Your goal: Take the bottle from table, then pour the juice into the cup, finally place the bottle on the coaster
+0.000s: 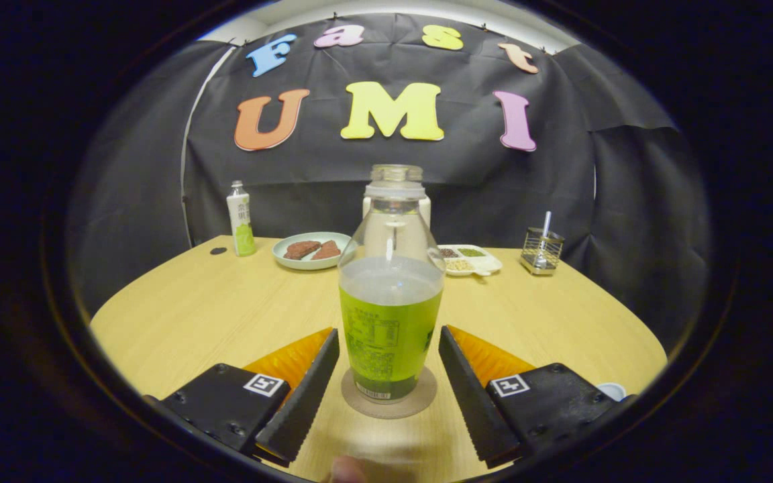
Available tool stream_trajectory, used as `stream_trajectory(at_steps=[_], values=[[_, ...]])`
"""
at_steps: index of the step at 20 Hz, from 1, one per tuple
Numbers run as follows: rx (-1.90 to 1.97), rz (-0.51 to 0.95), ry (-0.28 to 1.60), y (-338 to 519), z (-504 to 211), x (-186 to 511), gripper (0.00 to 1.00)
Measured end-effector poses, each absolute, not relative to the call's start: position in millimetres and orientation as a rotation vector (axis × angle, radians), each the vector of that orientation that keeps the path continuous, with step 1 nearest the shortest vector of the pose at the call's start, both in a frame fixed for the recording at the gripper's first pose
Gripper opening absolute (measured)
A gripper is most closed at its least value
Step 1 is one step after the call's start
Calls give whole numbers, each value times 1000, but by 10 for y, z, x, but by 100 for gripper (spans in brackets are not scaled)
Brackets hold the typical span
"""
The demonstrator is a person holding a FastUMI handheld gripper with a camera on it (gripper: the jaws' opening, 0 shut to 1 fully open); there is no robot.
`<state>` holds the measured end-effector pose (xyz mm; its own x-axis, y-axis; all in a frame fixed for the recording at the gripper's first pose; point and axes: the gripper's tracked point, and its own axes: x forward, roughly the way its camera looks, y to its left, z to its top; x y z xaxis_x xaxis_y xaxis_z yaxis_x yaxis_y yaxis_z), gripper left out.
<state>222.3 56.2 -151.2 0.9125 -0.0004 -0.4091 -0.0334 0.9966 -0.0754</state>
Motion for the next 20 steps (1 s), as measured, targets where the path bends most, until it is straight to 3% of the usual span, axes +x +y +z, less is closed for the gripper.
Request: stream_trajectory(at_steps=[20], values=[[-93, 45, 160, 947, -348, 561, 100]])
